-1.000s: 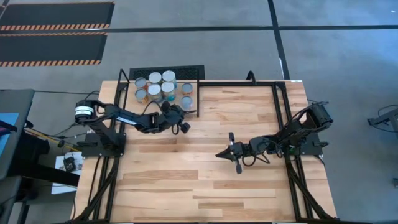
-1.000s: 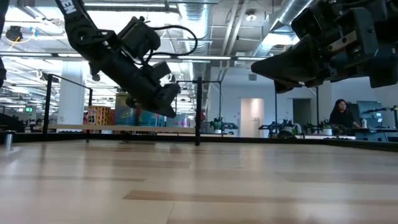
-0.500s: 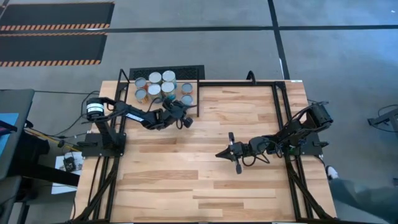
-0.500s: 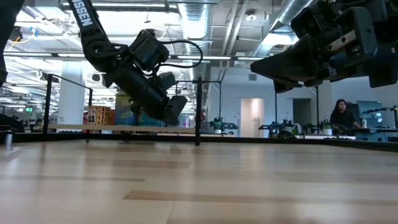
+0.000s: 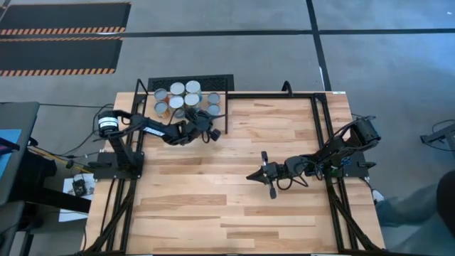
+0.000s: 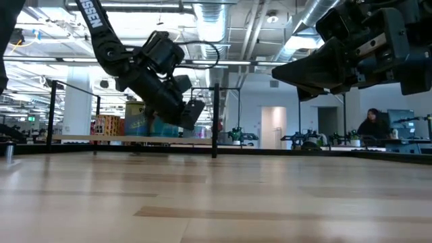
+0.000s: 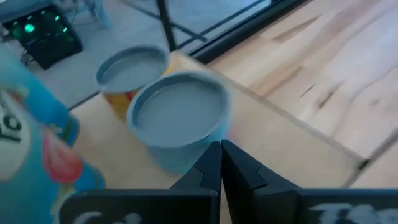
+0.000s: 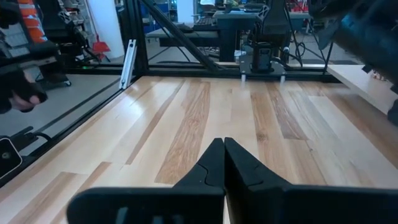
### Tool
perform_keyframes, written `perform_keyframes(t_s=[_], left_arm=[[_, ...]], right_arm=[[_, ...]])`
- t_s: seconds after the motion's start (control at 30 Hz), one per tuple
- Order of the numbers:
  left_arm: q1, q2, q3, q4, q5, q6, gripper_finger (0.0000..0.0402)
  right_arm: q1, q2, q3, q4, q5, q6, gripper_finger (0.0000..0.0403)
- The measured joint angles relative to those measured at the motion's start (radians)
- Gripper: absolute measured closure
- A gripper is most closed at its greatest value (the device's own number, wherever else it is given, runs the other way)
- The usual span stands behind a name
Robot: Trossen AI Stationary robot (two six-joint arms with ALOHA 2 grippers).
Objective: Pick and place cans onto a shelf
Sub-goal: Put the small canned salmon on the shelf aligned with the other small canned pineapple rings, then return to Home Position
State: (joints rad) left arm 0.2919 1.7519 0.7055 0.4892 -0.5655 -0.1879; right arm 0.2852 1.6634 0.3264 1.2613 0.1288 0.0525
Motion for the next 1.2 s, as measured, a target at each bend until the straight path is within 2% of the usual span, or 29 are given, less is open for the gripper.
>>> perform_keyframes(t_s=[0.33, 0.6, 0.7, 0.93, 1.07, 1.2], left_arm=[[-0.178, -0.129, -0.016, -0.027, 0.033, 0.054, 0.0401], [-0.284, -0.255, -0.117, -0.027, 0.218, 0.087, 0.0401], [-0.309, -0.308, -0.164, -0.013, 0.298, 0.123, 0.0401], [-0.326, -0.449, -0.301, 0.116, 0.456, 0.143, 0.0401], [-0.326, -0.531, -0.385, 0.163, 0.500, 0.142, 0.0401], [-0.326, -0.608, -0.447, 0.170, 0.509, 0.130, 0.0401]], right_arm=[[0.000, 0.000, 0.000, -0.004, 0.000, -0.006, 0.0390], [-0.006, -0.037, -0.028, -0.023, 0.003, -0.001, 0.0390], [-0.014, -0.108, -0.043, -0.098, 0.003, 0.004, 0.0390], [-0.065, -0.353, -0.051, -0.424, 0.003, -0.011, 0.0396], [-0.118, -0.493, -0.052, -0.599, -0.001, -0.033, 0.0395], [-0.165, -0.596, -0.052, -0.722, -0.049, -0.051, 0.0396]])
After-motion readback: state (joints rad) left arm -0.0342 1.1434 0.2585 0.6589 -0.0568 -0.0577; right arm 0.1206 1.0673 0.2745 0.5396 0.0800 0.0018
